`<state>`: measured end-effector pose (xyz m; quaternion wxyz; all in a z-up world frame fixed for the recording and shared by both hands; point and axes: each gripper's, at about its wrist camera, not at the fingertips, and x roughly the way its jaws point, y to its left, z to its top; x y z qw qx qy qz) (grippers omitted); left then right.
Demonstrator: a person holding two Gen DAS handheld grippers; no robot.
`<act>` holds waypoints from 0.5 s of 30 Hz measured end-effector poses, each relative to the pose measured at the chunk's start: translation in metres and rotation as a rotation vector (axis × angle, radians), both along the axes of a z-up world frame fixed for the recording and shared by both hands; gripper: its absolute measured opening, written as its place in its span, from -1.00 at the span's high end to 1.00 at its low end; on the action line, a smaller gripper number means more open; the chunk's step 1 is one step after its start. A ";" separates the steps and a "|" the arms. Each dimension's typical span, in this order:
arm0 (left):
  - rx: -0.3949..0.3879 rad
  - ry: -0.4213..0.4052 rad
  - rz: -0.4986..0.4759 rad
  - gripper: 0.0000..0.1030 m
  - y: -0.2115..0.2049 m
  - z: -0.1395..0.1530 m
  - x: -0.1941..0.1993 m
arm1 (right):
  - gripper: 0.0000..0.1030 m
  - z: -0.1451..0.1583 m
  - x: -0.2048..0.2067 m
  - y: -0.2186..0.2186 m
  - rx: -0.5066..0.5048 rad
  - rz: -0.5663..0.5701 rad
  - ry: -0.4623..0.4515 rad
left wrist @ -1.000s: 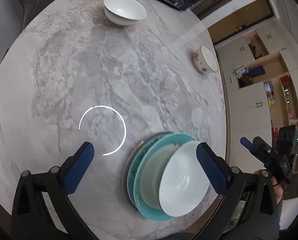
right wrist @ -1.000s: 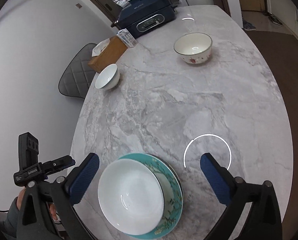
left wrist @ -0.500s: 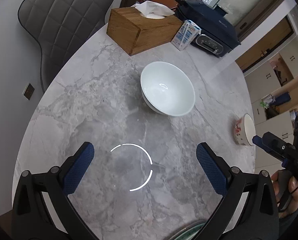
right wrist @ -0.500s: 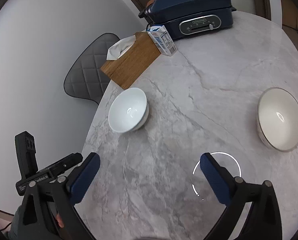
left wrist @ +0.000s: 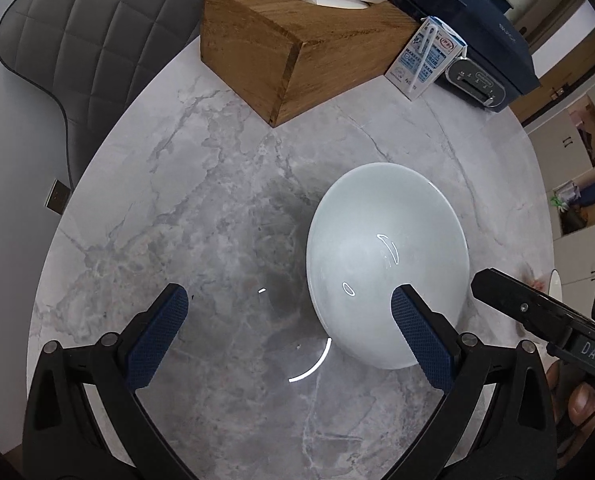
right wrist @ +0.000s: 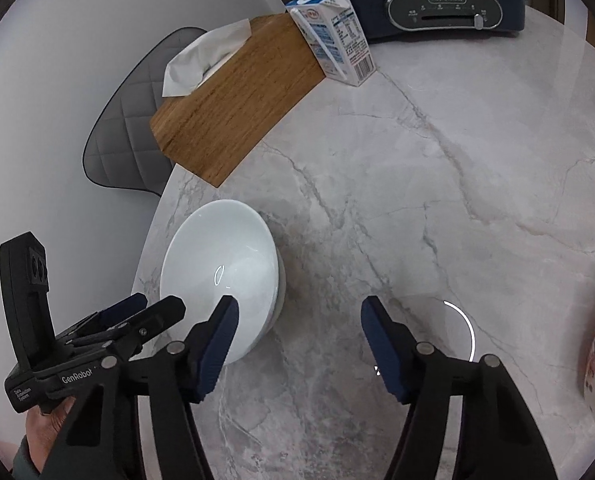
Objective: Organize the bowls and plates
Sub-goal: 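Move both grippers to the rim of the smaller white bowl, then close both grippers on the smaller white bowl rim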
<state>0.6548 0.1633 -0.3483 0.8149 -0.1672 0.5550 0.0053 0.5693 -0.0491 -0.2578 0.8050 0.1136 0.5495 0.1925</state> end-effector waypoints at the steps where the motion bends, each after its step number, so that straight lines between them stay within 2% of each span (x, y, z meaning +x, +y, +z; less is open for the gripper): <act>1: 0.006 0.002 0.000 -0.98 0.000 -0.002 -0.001 | -0.28 -0.003 0.003 0.002 0.003 0.002 0.004; 2: 0.009 0.003 0.000 -0.96 -0.001 -0.005 0.000 | -0.28 -0.005 0.006 0.006 0.002 0.008 0.005; 3: 0.009 0.002 -0.003 -0.85 -0.001 -0.008 0.002 | -0.21 -0.008 0.008 0.009 -0.004 0.017 0.006; 4: 0.009 0.001 -0.005 -0.60 -0.001 -0.011 0.003 | -0.14 -0.011 0.010 0.013 -0.013 0.026 0.009; 5: 0.005 0.003 -0.006 -0.45 -0.001 -0.013 0.004 | 0.04 -0.014 0.013 0.016 -0.023 0.035 0.015; 6: -0.001 0.006 -0.005 -0.09 0.000 -0.017 0.007 | 0.23 -0.018 0.015 0.019 -0.031 0.042 0.022; 7: -0.009 0.011 -0.008 0.17 0.000 -0.020 0.009 | 0.31 -0.021 0.016 0.022 -0.036 0.049 0.029; 10: -0.020 0.008 -0.030 0.36 -0.003 -0.024 0.012 | 0.47 -0.026 0.019 0.026 -0.029 0.061 0.041; 11: -0.017 0.005 -0.035 0.36 -0.005 -0.024 0.013 | 0.62 -0.027 0.019 0.028 -0.022 0.066 0.041; 12: -0.017 0.002 -0.038 0.45 -0.005 -0.025 0.013 | 0.72 -0.025 0.019 0.030 -0.016 0.077 0.033; 13: -0.025 0.002 -0.041 0.60 -0.007 -0.026 0.014 | 0.72 -0.023 0.019 0.033 -0.028 0.084 0.025; 15: -0.033 -0.006 -0.043 0.78 -0.009 -0.026 0.015 | 0.74 -0.021 0.017 0.038 -0.058 0.100 0.009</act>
